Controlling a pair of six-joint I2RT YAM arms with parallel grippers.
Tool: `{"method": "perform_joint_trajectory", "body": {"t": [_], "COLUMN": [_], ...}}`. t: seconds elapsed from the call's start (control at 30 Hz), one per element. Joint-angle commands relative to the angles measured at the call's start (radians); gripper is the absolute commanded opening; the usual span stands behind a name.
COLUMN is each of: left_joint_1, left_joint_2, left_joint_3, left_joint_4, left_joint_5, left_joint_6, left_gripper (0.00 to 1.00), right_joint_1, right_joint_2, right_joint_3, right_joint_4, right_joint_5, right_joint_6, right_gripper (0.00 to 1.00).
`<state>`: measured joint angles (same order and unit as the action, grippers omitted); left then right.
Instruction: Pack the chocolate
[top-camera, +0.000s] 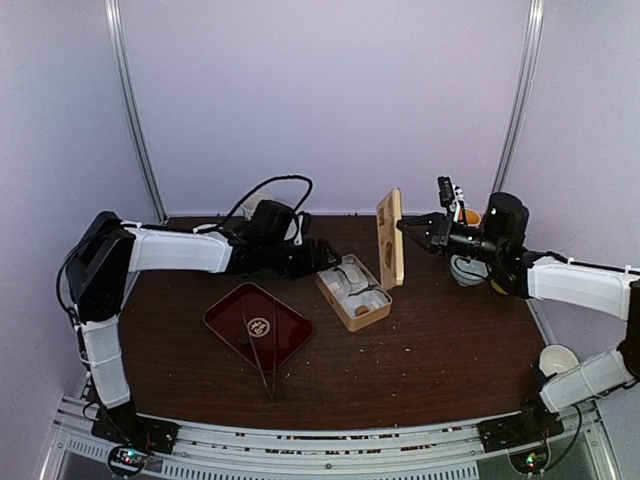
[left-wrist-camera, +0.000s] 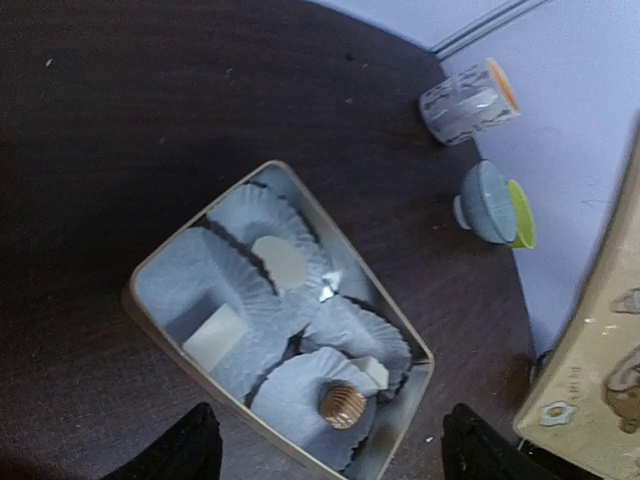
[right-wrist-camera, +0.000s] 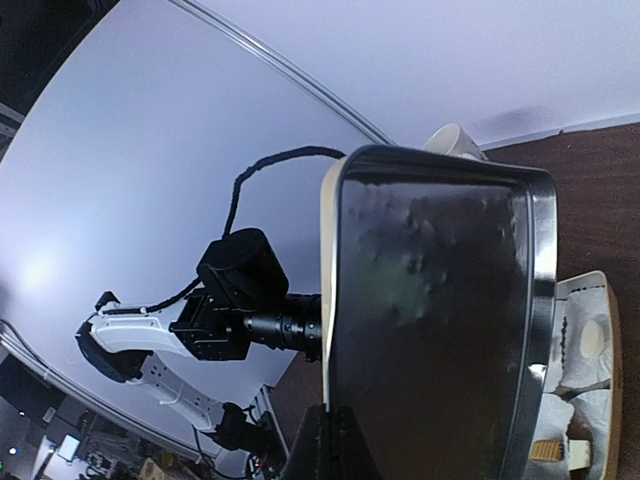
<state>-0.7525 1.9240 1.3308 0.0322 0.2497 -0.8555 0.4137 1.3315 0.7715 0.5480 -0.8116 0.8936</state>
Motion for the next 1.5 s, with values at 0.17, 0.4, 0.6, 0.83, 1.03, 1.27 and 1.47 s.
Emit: {"method": "perform_joint_trajectory", "body": {"t": [0.17, 0.4, 0.6, 0.83, 1.03, 1.27, 1.47], "left_joint_1": [-0.011, -0.037, -0.062, -0.092, -0.117, -0.166, -0.228], "left_joint_2": [0.176, 0.263, 0.297, 0.297, 0.284, 0.224, 0.178], "left_joint_3": [0.206, 0.353, 0.368, 0.366, 0.364, 0.283, 0.197], "left_joint_4": [-0.297, -0.460, -0.474, -0.491, -0.536, -0.548, -0.536], "left_joint_5": [-0.199, -0.273, -0.272, -0.270, -0.279, -0.284, -0.273], "left_joint_6": [-0.157, -0.201, -0.199, -0.170, -0.140, -0.157, -0.264], "left_gripper": [0.73, 0.53, 0.35, 0.07, 0.06, 0.06, 0.06], "right_joint_1": [-0.007, -0.009, -0.009, -0.009, -0.009, -0.009, -0.007], "right_joint_2": [-0.196, -0.302, -0.359, -0.408, -0.451, -0.522, -0.584], "right_joint_3": [-0.022, -0.048, -0.054, -0.063, -0.086, -0.140, -0.192], "right_joint_4": [-0.349, -0.469, -0.517, -0.549, -0.572, -0.578, -0.570], "right_joint_5": [0.097, 0.150, 0.172, 0.179, 0.179, 0.175, 0.164], "right_joint_6": [-0.264, -0.333, -0.355, -0.363, -0.359, -0.323, -0.285], "right_gripper": [0.00, 0.00, 0.00, 0.00, 0.00, 0.00, 0.00]}}
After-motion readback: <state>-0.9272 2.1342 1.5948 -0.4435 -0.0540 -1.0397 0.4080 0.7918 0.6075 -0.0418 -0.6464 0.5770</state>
